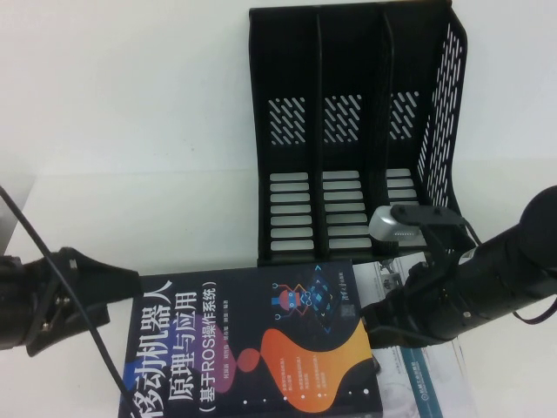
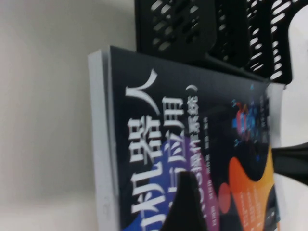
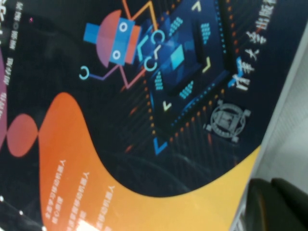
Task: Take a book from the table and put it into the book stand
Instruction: Push book with right arm
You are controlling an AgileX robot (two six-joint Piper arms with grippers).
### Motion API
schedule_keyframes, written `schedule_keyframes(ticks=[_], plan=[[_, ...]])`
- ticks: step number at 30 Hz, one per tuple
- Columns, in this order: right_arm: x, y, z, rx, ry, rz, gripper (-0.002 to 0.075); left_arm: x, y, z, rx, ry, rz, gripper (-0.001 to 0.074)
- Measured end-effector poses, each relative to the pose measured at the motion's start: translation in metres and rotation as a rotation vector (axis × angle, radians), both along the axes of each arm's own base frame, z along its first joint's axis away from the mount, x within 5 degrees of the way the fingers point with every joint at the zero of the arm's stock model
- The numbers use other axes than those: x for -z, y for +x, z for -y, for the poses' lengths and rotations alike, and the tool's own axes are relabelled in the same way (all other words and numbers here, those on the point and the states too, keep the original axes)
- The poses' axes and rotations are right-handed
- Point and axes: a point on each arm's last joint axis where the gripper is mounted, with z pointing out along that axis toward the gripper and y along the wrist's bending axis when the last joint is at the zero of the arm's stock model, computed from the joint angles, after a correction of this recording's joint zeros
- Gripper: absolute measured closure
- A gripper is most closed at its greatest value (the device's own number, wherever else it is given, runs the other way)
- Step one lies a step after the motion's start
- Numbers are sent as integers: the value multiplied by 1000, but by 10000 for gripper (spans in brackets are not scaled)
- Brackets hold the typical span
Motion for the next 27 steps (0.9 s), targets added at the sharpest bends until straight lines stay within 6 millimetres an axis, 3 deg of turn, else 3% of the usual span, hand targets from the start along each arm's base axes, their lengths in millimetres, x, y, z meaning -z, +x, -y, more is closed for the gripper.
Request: schedule_keyframes(ticks=[8,17,27], plan=[[2,3,-3,-6,1,-11,729,24,8,-11,27,-29,-133,215],[3,3,-3,-9,-1,-18,729,46,20,-39,-83,-98,-206,215],[2,3,-3,-9,0,-17,729,77,34,-41,-16,-208,-259,215]])
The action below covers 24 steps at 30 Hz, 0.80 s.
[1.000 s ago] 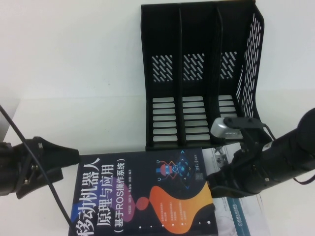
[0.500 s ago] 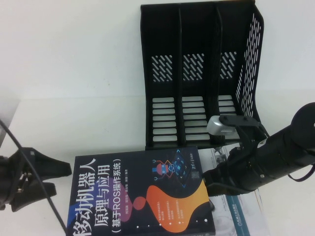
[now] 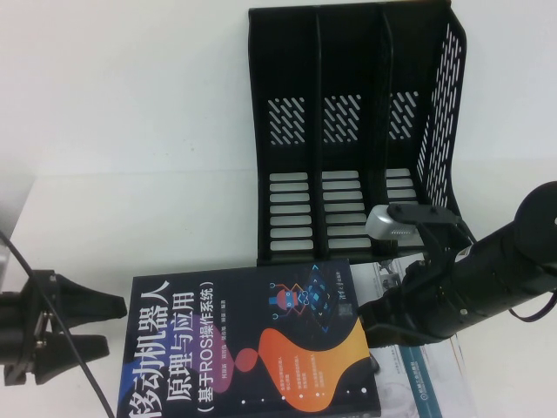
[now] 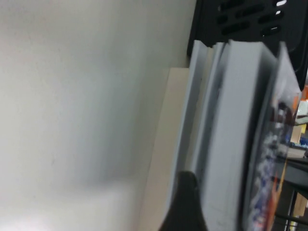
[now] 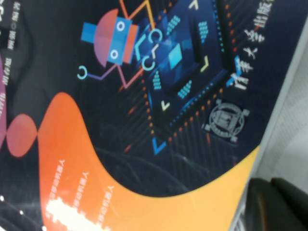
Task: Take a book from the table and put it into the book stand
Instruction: Push book with right arm
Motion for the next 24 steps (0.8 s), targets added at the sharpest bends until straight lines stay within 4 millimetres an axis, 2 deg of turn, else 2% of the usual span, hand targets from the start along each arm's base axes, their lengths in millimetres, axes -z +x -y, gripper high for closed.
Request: schedule_keyframes(ticks=[6,16,24], plan=[[0,0,0,1,0,1,729,14,8,2,34,-26,41,226],[0,0,0,1,0,1,729,19,12,17,99,-30,54,357],[0,0,0,1,0,1,729,21,12,24,120,-29,39,346]])
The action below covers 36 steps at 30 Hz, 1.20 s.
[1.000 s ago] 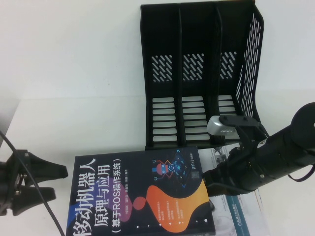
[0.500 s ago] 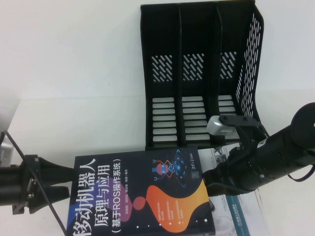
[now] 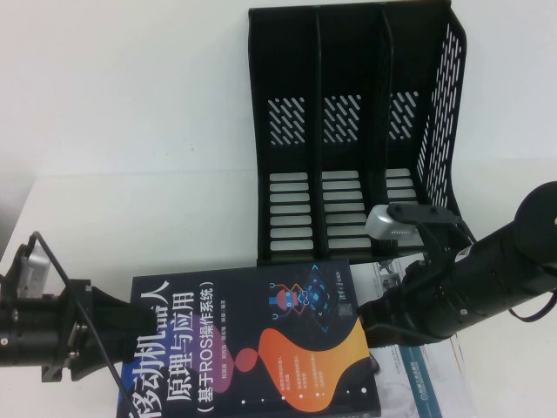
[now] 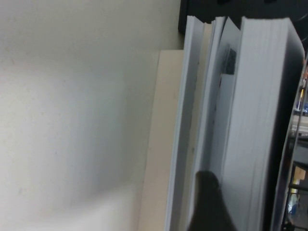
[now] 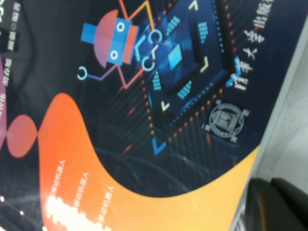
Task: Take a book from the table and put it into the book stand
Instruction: Push book with right arm
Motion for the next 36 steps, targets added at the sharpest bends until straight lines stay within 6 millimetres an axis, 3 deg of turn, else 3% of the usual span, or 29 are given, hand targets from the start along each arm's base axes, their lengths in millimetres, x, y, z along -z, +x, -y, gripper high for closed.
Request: schedule_keyframes(ticks=[10,20,27,32,36], plan=[[0,-1,0,-2,3,-9,729,7,1,0,-15,-27,-64,175],[1,0,-4,18,49,-31,729,16,4,2,-30,-54,-104,162],[2,0,-7,23,79,-44,729,16,4,22,46,-50,-100,163],[2,0,-7,22,80,-43,729,16,3,31,78,-42,-96,223],[2,0,-7,12,78,-37,729,16,3,31,79,-46,-93,378]])
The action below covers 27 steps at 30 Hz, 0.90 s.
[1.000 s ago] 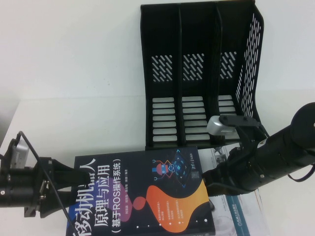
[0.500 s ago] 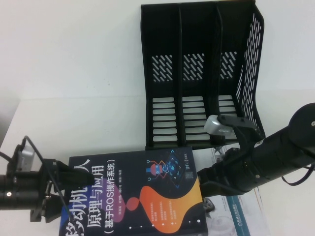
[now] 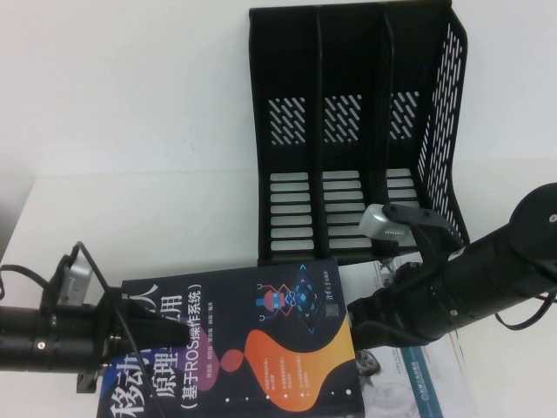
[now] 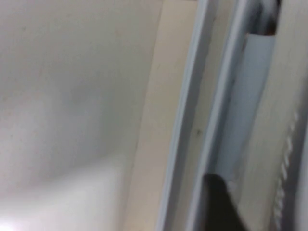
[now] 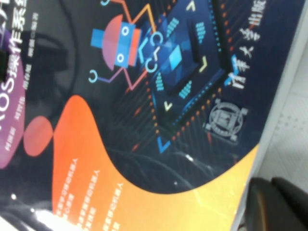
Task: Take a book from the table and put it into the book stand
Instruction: Push book with right arm, then pick up the book with your left arm
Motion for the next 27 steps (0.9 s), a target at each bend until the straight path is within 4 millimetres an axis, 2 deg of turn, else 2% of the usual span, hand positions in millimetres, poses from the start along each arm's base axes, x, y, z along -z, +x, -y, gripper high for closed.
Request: schedule_keyframes(ticks=[1,2,10,14,20,27], plan=[[0,0,0,-5,-1,4,729,-1,0,0,-3,-12,0,431],[0,0,0,-10,-2,7,729,-1,0,0,-3,-16,2,436],[0,0,0,-21,-6,15,729,-4,5,-1,17,0,40,437],[1,0,1,-32,-18,22,729,-16,12,-3,49,37,80,437],[1,-1,3,-44,-53,31,729,-68,21,-7,61,127,228,437],[0,-1,3,-32,-58,24,729,-137,17,-7,23,178,396,433]])
